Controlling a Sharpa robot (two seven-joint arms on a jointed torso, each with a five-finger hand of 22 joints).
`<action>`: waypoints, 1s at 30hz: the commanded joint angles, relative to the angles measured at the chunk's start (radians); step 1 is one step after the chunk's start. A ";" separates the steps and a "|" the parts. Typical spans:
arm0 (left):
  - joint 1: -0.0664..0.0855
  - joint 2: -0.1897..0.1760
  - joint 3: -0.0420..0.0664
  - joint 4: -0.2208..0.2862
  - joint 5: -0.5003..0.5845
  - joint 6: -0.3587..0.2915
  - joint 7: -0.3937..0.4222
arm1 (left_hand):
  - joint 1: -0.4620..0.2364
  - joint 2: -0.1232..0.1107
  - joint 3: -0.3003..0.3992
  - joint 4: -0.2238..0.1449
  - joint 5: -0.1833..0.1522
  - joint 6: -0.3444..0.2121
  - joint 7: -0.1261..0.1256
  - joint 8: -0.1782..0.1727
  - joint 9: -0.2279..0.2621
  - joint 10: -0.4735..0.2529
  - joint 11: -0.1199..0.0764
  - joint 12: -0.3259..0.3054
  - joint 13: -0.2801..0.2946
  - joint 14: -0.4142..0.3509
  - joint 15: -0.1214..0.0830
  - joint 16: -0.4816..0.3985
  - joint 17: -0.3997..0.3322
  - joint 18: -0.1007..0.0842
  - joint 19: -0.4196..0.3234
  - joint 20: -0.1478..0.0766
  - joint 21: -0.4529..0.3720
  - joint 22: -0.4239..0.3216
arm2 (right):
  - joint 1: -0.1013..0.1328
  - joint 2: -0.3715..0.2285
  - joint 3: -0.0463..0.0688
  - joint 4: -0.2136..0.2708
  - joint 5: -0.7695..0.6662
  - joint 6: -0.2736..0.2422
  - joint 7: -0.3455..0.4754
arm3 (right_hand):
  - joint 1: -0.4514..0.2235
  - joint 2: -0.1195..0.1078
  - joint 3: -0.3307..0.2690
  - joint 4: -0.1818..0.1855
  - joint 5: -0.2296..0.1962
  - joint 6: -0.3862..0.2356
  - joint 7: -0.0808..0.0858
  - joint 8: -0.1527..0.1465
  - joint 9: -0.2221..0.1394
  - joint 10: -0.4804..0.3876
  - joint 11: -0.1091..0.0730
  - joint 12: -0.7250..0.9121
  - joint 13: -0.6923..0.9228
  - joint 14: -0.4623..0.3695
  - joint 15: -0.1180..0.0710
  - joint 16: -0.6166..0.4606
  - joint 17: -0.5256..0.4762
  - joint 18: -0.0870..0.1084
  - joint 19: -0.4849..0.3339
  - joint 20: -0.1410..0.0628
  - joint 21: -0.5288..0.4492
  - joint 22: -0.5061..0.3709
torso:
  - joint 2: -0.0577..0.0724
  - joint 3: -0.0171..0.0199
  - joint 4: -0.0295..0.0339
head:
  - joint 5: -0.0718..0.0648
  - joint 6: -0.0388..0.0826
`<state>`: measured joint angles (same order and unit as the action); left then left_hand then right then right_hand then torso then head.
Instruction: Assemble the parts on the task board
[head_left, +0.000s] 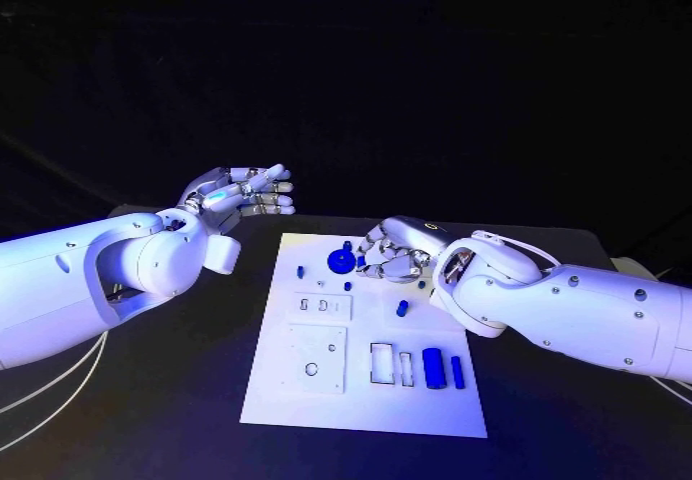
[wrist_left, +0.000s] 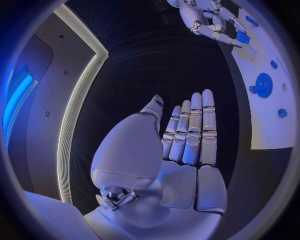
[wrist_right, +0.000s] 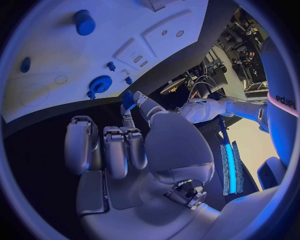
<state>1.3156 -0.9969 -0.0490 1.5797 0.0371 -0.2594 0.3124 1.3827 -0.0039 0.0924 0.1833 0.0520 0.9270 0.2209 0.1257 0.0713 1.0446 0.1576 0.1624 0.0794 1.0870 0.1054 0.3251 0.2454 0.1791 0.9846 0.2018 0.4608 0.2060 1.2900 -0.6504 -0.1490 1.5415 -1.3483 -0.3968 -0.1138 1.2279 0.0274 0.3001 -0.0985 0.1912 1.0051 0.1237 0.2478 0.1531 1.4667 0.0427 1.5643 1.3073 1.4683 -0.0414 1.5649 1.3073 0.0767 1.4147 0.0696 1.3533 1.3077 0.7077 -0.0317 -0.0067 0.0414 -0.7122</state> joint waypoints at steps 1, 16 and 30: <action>0.001 0.006 -0.001 -0.013 0.008 0.021 0.011 | 0.010 -0.001 -0.001 -0.006 -0.003 0.005 0.001 -0.005 -0.001 0.007 0.002 -0.003 -0.001 -0.007 -0.001 -0.006 0.001 0.003 -0.005 -0.001 -0.005 -0.001 | -0.009 0.033 -0.002 -0.016 -0.070 0.020 -0.048 | -0.006 0.004 0.007 0.002 0.003 0.015 -0.009 0.002 0.009 0.096 -0.008 -0.002 0.254 0.103 0.006 0.006 0.263 -0.014 0.007 0.002 0.001 0.034 | -0.005 -0.0066 0.0020 | 0.024 -0.005; 0.001 0.018 -0.002 -0.024 0.009 0.021 0.012 | 0.011 0.000 -0.001 -0.007 -0.003 0.006 0.000 -0.004 -0.001 0.008 0.002 -0.003 -0.001 -0.007 -0.001 -0.006 0.002 0.003 -0.005 -0.001 -0.005 -0.001 | -0.067 0.155 -0.011 -0.098 -0.159 0.083 -0.094 | -0.018 -0.001 0.003 0.008 -0.001 0.013 -0.007 -0.004 0.009 0.094 -0.005 -0.005 0.252 0.103 0.009 0.006 0.263 -0.014 0.005 0.005 -0.003 0.032 | -0.005 -0.0130 0.0082 | 0.065 -0.017; 0.001 0.018 -0.002 -0.015 0.009 0.022 0.012 | 0.012 0.000 -0.001 -0.007 -0.003 0.007 0.000 -0.005 -0.001 0.009 0.002 -0.004 -0.001 -0.006 -0.001 -0.006 0.002 0.003 -0.005 -0.001 -0.005 -0.001 | -0.094 0.179 -0.013 -0.121 -0.194 0.092 -0.113 | -0.023 -0.005 0.001 0.009 -0.002 0.015 -0.007 -0.005 0.010 0.095 -0.005 -0.004 0.252 0.102 0.009 0.006 0.263 -0.013 0.005 0.006 -0.003 0.032 | -0.003 -0.0100 0.0091 | 0.071 -0.027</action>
<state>1.3157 -0.9802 -0.0517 1.5624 0.0428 -0.2590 0.3133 1.3827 -0.0039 0.0925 0.1833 0.0520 0.9270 0.2208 0.1258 0.0713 1.0446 0.1576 0.1624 0.0795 1.0870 0.1054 0.3251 0.2461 0.1793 0.9847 0.2018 0.4608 0.2062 1.1977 -0.4735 -0.1624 1.4234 -1.5124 -0.3164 -0.2077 1.2105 0.0229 0.3021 -0.0961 0.1908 1.0047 0.1233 0.2422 0.1594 1.4667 0.0428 1.5642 1.3073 1.4646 -0.0377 1.5649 1.3080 0.0767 1.4184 0.0733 1.3532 1.3074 0.7039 -0.0425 0.0012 0.1134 -0.7376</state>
